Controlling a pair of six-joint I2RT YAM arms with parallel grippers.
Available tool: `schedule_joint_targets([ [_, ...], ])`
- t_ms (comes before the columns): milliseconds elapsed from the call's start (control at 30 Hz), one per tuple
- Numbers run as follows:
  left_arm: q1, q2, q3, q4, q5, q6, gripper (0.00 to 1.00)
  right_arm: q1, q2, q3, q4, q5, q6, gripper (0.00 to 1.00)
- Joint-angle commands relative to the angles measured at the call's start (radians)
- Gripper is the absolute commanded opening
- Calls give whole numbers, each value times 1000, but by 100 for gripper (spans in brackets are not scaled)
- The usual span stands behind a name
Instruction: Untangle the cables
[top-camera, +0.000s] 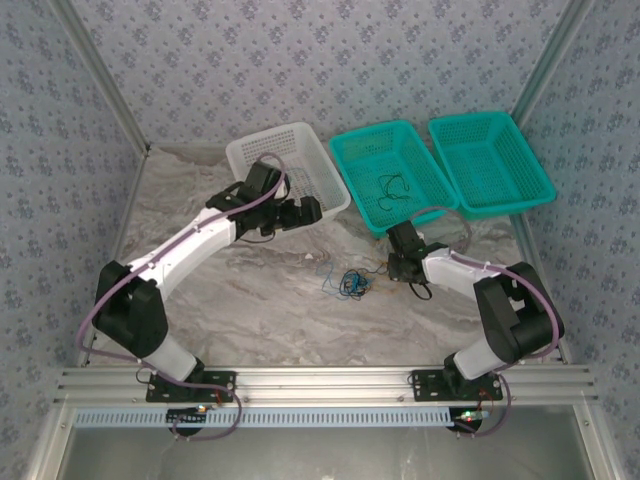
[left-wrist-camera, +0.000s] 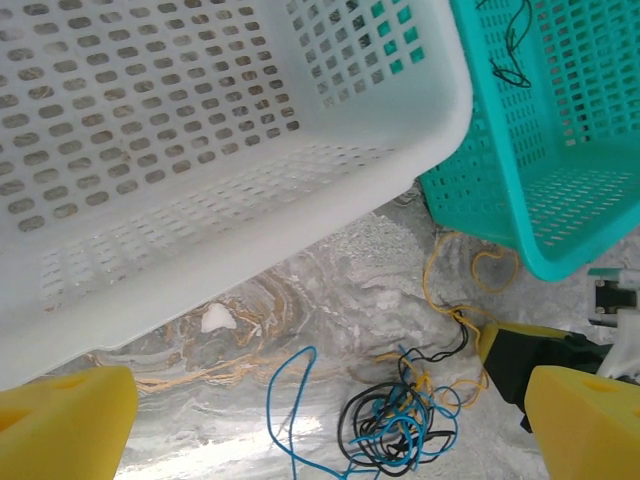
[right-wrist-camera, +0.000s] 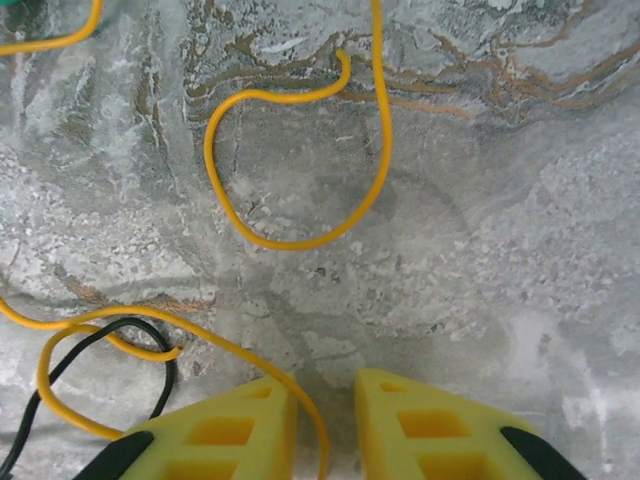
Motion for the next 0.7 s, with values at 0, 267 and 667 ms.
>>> schedule_joint_targets([
  [0, -11, -1, 49, -37, 26, 37, 99, 15, 6, -20, 0, 34, 20, 18],
  [267, -28, -3, 24, 2, 30, 55, 100, 73, -97, -22, -29, 125, -6, 0],
  [667, -124, -27, -46, 164, 35, 210, 99, 96, -408, -96, 25, 299, -24, 0],
])
